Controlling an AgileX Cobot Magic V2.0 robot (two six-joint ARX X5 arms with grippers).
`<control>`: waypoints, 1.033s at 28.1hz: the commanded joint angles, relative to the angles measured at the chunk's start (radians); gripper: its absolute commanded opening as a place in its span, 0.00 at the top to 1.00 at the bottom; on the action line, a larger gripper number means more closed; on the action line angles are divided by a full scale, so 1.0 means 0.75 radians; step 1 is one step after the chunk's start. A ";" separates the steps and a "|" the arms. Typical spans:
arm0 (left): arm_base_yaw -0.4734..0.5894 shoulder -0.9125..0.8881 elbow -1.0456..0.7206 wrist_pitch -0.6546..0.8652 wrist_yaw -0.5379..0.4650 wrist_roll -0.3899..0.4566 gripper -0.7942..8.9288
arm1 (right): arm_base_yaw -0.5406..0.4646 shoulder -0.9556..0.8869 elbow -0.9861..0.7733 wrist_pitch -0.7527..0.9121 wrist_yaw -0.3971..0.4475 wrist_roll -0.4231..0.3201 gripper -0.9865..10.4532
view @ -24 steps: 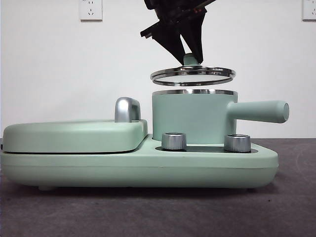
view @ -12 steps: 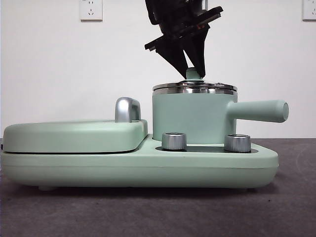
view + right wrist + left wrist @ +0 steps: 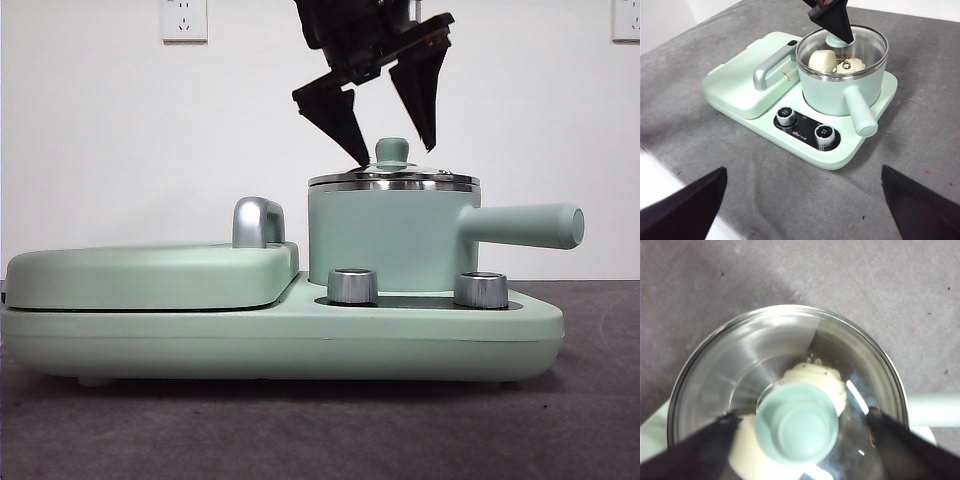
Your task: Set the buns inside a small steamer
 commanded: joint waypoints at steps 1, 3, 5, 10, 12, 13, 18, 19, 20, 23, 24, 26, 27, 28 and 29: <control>-0.013 0.033 0.117 -0.086 -0.002 -0.053 0.43 | 0.007 0.001 0.008 0.013 -0.001 0.015 0.48; -0.012 -0.003 0.153 -0.194 -0.002 -0.088 0.44 | 0.007 0.001 0.008 0.013 -0.001 0.015 0.48; -0.001 -0.072 0.150 -0.234 -0.002 -0.132 0.44 | 0.007 0.001 0.008 0.014 -0.001 0.014 0.48; 0.016 -0.435 -0.050 -0.244 -0.002 -0.180 0.44 | 0.007 0.001 0.008 0.014 -0.003 0.014 0.48; 0.013 -0.647 -0.272 -0.244 -0.002 -0.148 0.44 | 0.007 0.002 0.008 0.019 -0.006 0.014 0.48; 0.012 -0.762 -0.403 -0.243 -0.002 -0.149 0.44 | 0.007 0.002 0.008 0.024 -0.009 0.014 0.48; 0.014 -1.191 -0.908 -0.163 -0.002 -0.165 0.44 | 0.007 0.002 0.008 0.042 -0.100 0.013 0.48; 0.014 -1.273 -1.007 -0.097 -0.002 -0.181 0.44 | 0.007 0.002 0.008 0.055 -0.116 0.013 0.48; 0.014 -1.347 -1.093 -0.033 -0.002 -0.195 0.44 | 0.007 0.003 0.008 0.069 -0.127 0.013 0.48; 0.014 -1.580 -1.371 0.169 -0.002 -0.253 0.44 | 0.007 0.002 0.008 0.119 -0.183 0.013 0.48; 0.014 -1.660 -1.465 0.228 -0.002 -0.257 0.44 | 0.007 0.002 0.008 0.135 -0.199 0.013 0.48; 0.014 -1.795 -1.616 0.319 -0.003 -0.260 0.44 | 0.007 0.002 0.008 0.159 -0.223 0.013 0.48; 0.014 -1.868 -1.696 0.368 -0.003 -0.260 0.44 | 0.007 0.003 0.008 0.170 -0.225 0.014 0.48; 0.014 -1.930 -1.762 0.408 -0.003 -0.261 0.44 | 0.007 0.003 0.008 0.176 -0.225 0.014 0.48; 0.014 -1.995 -1.834 0.453 -0.003 -0.264 0.44 | 0.007 0.002 0.008 0.180 -0.225 0.013 0.48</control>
